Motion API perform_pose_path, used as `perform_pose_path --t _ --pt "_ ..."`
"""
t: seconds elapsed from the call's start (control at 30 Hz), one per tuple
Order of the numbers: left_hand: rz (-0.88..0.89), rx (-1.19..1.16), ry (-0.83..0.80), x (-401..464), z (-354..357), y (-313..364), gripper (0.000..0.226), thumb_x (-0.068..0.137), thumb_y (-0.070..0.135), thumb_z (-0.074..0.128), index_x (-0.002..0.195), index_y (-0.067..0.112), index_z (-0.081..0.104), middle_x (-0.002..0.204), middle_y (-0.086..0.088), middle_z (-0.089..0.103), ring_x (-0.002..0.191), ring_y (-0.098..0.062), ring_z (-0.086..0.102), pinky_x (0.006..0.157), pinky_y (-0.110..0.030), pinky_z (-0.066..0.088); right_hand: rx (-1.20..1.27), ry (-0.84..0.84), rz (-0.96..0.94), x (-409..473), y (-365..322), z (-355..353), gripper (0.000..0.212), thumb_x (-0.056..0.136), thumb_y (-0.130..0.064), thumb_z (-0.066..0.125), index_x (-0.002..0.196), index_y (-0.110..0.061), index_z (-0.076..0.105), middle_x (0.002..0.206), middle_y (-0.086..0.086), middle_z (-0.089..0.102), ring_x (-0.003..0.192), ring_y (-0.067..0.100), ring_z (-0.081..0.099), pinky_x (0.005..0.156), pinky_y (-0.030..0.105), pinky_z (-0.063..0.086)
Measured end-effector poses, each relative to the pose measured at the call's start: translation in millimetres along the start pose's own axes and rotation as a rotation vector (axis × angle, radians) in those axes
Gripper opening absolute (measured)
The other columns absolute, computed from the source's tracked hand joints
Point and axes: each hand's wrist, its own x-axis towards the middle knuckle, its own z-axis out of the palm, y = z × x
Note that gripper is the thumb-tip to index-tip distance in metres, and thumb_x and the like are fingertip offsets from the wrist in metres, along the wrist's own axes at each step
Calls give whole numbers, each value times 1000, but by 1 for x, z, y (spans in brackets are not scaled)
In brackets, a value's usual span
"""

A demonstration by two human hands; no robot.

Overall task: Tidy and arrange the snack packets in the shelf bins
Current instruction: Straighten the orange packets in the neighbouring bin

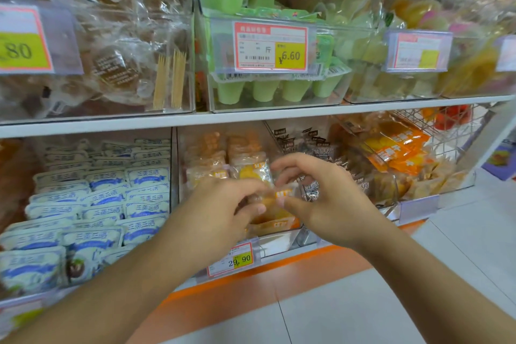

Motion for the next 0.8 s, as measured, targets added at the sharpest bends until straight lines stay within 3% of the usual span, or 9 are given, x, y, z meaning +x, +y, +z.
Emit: perform_pose_path --t 0.1,0.2,0.27,0.37,0.5,0.57,0.63,0.7,0.8 --pt "40 83 -55 -2 7 -5 32 98 48 59 130 49 57 116 23 66 107 2 57 95 -30 51 -76 -23 -75 -1 -1 -1 25 88 -11 79 100 -32 77 92 -15 76 95 4 69 83 13 48" --pt "-22 153 -121 -5 -2 -14 54 95 64 50 144 43 42 143 27 43 132 0 41 110 -31 42 -234 -67 -76 0 2 -1 19 89 -11 77 90 -29 80 88 -14 75 88 4 67 81 26 54" --pt "-50 248 -215 -10 -9 -20 66 91 75 42 149 45 34 149 26 41 135 -6 43 110 -36 44 -295 -108 -42 1 5 -1 23 89 -7 73 87 -29 79 83 -14 74 83 1 64 79 31 56" --pt "-45 370 -297 -15 -12 -21 66 92 79 30 149 46 35 149 25 45 134 -9 45 110 -33 42 -400 -169 -64 2 8 2 24 87 -8 68 86 -31 76 78 -15 70 78 3 58 85 30 52" --pt "-24 293 -296 -7 -15 -22 61 90 81 28 135 43 47 144 27 43 136 -1 40 112 -32 41 -398 -150 -154 4 7 3 7 82 -29 62 86 -31 68 88 -17 67 94 11 60 93 34 41" --pt "-54 267 -272 6 -14 -24 72 87 85 24 141 41 42 151 23 40 140 -5 40 111 -36 42 -370 -161 -160 5 9 4 19 85 -44 59 97 -32 68 105 -18 65 111 10 56 101 34 36" --pt "-107 273 -326 22 -12 -23 89 83 90 23 155 38 29 161 19 32 145 -9 38 112 -38 41 -432 -205 -169 5 12 9 46 86 -60 56 119 -30 65 126 -14 59 129 10 48 115 34 26" --pt "-150 208 -404 39 -7 -21 102 72 101 21 157 45 23 162 19 34 144 -12 41 112 -41 43 -524 -260 -169 8 15 15 78 85 -70 56 147 -24 46 149 -7 48 146 14 32 126 35 12" --pt "-212 69 -490 52 -3 -24 99 59 107 28 140 52 45 136 17 60 123 -10 58 102 -36 49 -621 -327 -140 16 16 18 108 84 -75 58 164 -17 14 171 1 23 160 16 1 130 39 -5"
